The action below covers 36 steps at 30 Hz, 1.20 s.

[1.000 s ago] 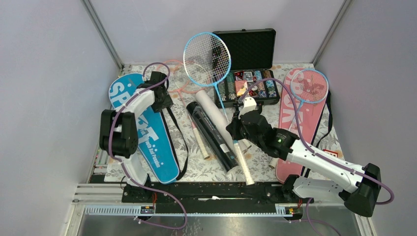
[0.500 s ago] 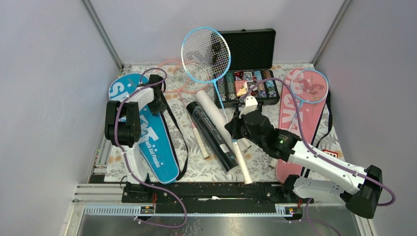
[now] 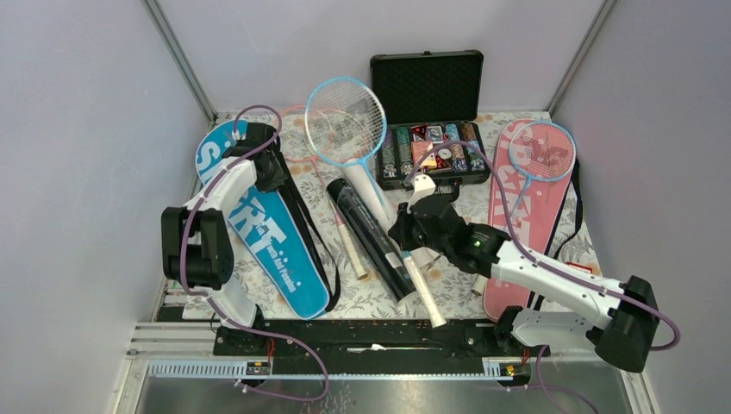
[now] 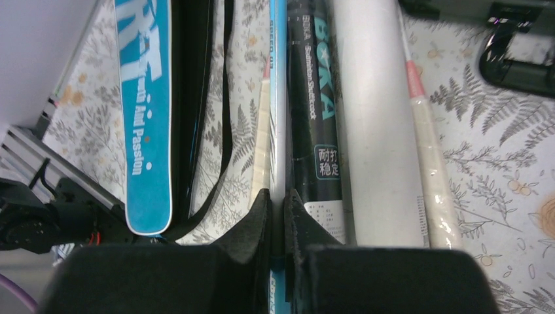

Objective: Pack up the badminton gear
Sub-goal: Open the racket bag at the center of the board.

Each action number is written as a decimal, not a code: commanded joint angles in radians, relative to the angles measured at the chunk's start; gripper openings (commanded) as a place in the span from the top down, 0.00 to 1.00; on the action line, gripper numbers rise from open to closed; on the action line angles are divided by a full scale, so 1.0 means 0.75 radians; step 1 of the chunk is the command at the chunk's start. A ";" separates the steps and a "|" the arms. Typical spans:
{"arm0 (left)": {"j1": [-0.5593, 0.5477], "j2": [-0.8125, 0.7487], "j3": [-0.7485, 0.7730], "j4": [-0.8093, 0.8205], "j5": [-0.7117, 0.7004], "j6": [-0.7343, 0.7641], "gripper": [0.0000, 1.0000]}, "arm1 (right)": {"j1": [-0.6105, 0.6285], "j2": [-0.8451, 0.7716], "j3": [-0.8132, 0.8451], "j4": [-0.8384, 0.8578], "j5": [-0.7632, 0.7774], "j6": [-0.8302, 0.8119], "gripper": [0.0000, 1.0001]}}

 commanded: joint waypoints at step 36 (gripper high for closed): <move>-0.001 -0.371 -0.172 -0.017 0.252 0.074 1.00 | 0.212 0.436 0.290 -0.324 0.171 -0.123 1.00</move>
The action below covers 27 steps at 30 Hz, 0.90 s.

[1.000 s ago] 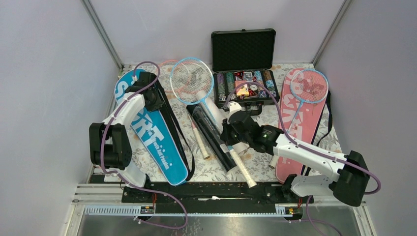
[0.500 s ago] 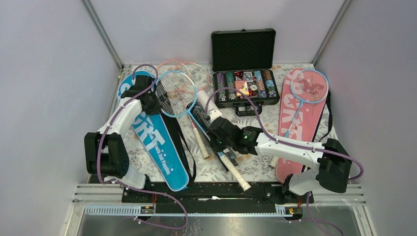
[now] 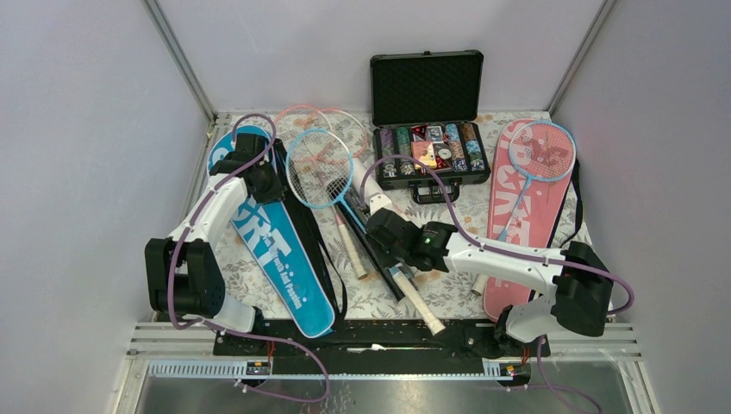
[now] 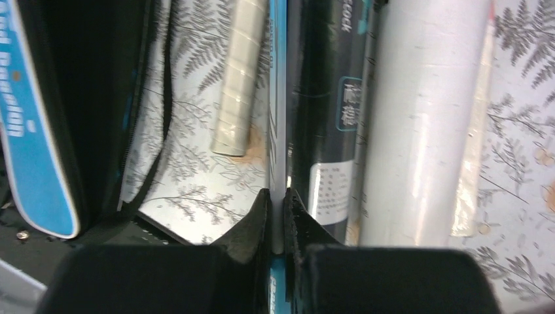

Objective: Pack up the badminton gear
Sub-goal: Open the racket bag at the center of the board, then place the racket in the racket bag.

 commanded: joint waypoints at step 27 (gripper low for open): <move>-0.003 -0.262 -0.135 0.104 0.343 -0.143 1.00 | 0.033 0.368 0.262 0.568 -0.187 -0.005 1.00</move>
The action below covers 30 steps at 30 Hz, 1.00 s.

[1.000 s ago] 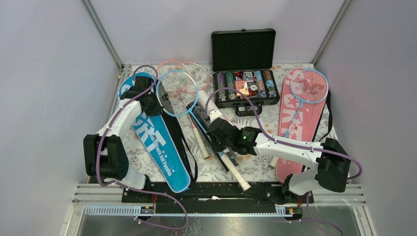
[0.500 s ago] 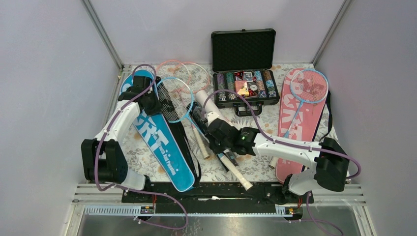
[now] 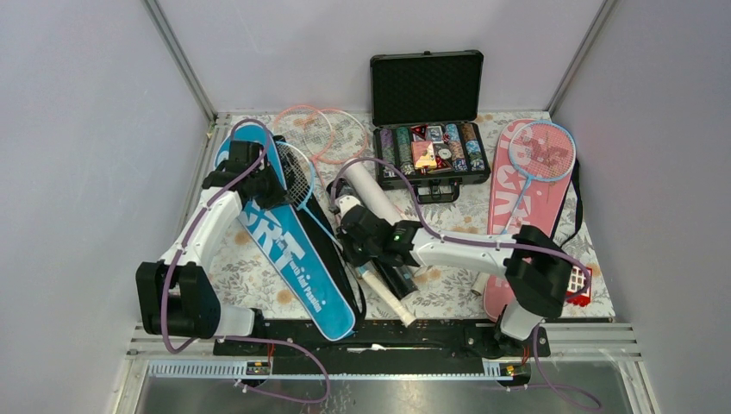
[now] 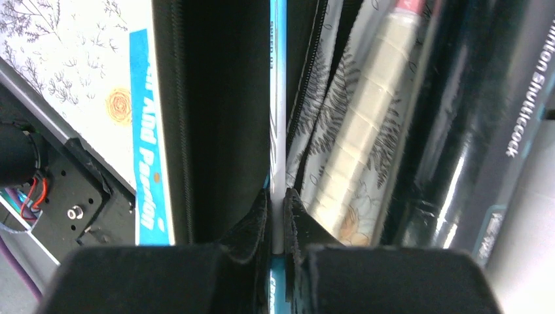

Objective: Pack up the badminton gear
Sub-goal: Place the racket in the racket bag.

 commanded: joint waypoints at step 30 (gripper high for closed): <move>0.105 -0.396 -0.341 0.351 0.394 -0.530 1.00 | 0.016 0.406 0.353 0.550 0.567 0.292 1.00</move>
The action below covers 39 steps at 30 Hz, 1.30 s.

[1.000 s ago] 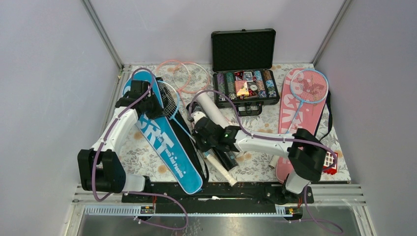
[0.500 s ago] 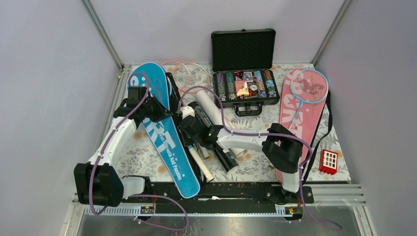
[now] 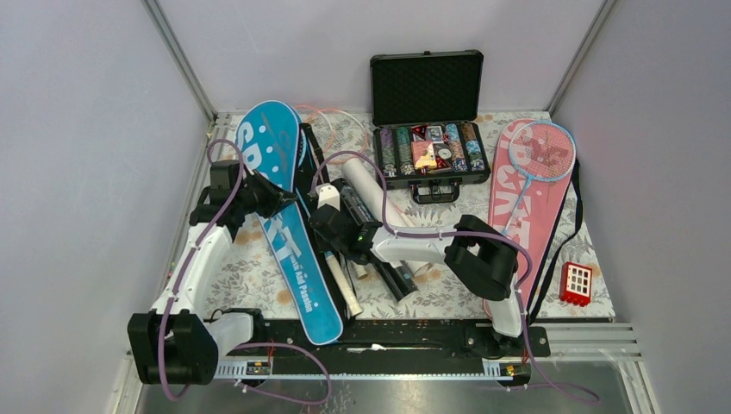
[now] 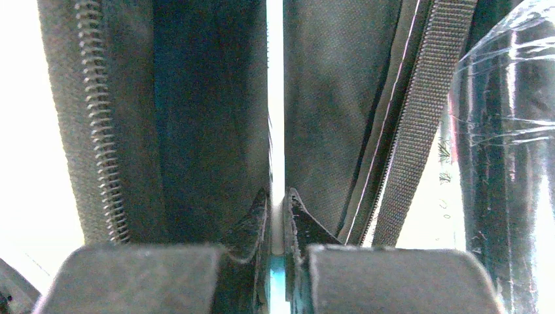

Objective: Pack up the badminton gear
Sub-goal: Place the racket in the racket bag.

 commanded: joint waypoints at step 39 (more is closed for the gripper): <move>0.133 -0.090 -0.235 0.356 0.196 -0.304 1.00 | -0.028 0.126 0.086 0.545 -0.180 0.011 1.00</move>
